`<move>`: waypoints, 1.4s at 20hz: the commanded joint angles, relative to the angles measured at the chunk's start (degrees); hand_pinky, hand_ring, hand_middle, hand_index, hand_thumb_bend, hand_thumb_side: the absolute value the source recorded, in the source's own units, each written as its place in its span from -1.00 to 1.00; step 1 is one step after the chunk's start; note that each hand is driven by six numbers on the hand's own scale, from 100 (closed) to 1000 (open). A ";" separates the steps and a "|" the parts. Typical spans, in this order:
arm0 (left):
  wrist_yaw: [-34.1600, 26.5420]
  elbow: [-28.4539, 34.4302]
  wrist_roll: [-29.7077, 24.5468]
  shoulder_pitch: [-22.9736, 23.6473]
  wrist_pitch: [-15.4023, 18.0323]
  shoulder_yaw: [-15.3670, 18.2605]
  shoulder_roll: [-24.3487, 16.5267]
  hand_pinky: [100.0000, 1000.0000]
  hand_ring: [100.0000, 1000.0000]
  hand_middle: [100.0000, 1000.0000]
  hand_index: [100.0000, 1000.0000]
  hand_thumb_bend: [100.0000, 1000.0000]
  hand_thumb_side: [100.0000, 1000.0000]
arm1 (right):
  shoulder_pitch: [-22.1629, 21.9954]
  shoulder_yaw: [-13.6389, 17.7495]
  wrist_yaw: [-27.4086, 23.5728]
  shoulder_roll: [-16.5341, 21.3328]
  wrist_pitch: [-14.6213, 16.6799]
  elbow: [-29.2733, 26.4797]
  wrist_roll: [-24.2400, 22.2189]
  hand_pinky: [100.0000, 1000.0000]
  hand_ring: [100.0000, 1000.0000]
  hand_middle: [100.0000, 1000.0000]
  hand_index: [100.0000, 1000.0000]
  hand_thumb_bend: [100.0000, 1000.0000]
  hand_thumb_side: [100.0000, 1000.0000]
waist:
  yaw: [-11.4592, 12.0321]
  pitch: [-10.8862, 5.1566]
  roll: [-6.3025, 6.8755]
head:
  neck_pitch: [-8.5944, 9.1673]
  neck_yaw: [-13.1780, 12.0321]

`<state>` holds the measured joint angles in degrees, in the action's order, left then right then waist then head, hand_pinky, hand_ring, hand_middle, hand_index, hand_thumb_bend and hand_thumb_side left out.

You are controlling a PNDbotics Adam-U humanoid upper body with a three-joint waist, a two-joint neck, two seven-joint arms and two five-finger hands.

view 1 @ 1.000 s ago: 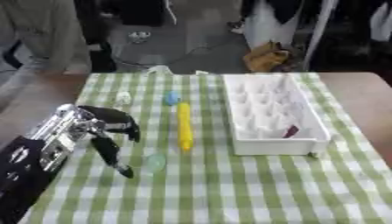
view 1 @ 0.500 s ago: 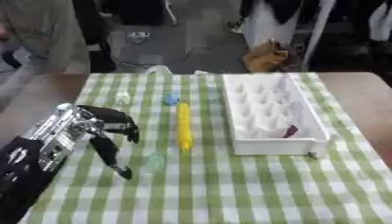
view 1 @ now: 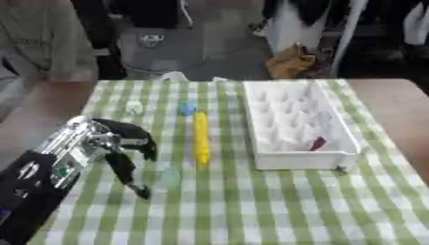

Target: Pick up objects on the table and place them in the box.

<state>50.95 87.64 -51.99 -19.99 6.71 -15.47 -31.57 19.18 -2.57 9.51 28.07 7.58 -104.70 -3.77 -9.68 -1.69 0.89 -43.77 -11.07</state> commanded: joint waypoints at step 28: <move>4.33 -5.02 10.31 -2.07 -4.57 -1.20 3.84 0.43 0.48 0.16 0.47 0.45 -0.08 | 1.00 0.16 -0.01 1.63 0.05 -0.72 -0.04 0.43 0.51 0.52 0.88 -0.63 0.00 | -0.23 0.13 -0.65 | 0.72 0.11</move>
<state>56.03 82.36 -41.89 -21.14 2.36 -16.82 -27.08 19.19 -2.58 9.51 28.07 7.59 -104.70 -3.78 -9.87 -1.69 0.89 -43.67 -11.06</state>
